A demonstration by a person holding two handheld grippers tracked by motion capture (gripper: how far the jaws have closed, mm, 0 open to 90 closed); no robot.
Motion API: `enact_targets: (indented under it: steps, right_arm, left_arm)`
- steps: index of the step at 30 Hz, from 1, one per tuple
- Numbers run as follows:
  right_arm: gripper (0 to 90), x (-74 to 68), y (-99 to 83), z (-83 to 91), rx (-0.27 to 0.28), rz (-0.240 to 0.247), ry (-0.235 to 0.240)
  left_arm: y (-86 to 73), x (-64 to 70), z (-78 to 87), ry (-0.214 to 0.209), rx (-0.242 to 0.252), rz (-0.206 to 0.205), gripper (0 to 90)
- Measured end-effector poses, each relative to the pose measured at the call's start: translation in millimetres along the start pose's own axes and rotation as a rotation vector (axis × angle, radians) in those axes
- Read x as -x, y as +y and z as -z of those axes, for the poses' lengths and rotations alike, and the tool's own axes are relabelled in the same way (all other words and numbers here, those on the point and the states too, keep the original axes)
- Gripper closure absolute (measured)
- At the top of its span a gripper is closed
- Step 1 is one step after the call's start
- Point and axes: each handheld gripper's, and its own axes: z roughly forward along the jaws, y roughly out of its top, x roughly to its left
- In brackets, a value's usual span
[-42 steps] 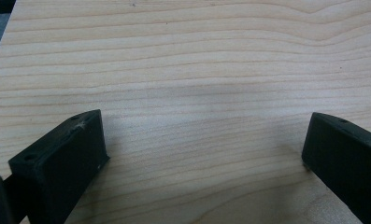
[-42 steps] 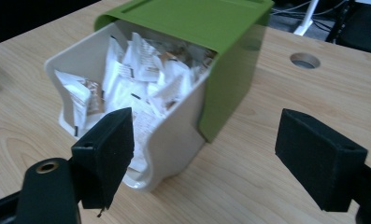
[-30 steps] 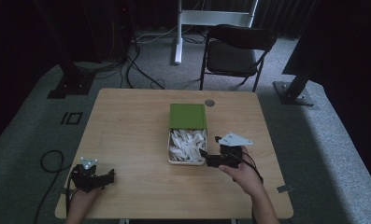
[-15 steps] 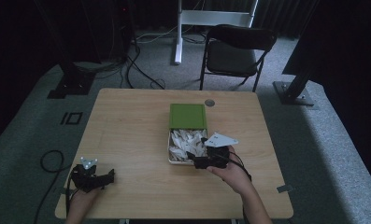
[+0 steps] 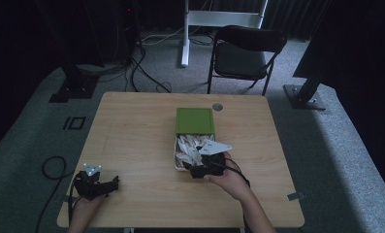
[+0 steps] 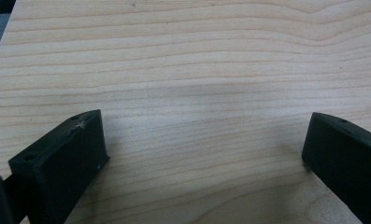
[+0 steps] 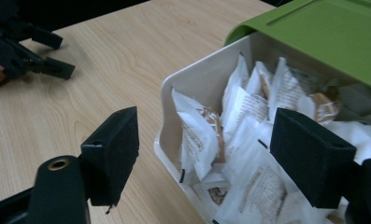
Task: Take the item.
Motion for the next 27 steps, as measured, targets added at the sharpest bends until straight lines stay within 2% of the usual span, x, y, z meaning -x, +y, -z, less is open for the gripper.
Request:
enact_targets:
  steps: [7, 10, 11, 15, 18, 23, 27]
  right_arm:
    - [26.8, -5.8, 2.0, -13.4, -0.018, 0.023, 0.025]
    - [29.4, -8.1, 2.8, -19.1, -0.031, 0.036, 0.028]
    - [33.0, -9.1, 2.9, -22.4, -0.040, 0.048, 0.031]
    - [38.7, -9.0, 1.9, -27.0, -0.062, 0.066, 0.024]
    - [44.2, -6.4, -1.0, -32.2, -0.102, 0.097, 0.014]
    - [48.4, -5.2, -1.6, -33.9, -0.108, 0.100, 0.006]
    - [52.0, -4.8, -4.8, -38.3, -0.147, 0.107, -0.014]
  left_arm:
    - [0.0, 0.1, 0.0, 0.000, 0.001, 0.001, 0.7]
    - [0.0, 0.1, -0.1, 0.000, 0.001, 0.002, 0.7]
    - [0.0, 0.1, 0.0, 0.000, 0.001, 0.001, 0.7]
    - [0.0, 0.0, 0.0, 0.000, 0.001, 0.000, 0.7]
    - [0.0, 0.0, 0.1, 0.000, -0.001, 0.000, 0.7]
    - [0.0, 0.0, 0.1, 0.000, -0.001, 0.000, 0.7]
    - [0.0, 0.0, 0.1, 0.000, -0.001, 0.000, 0.7]
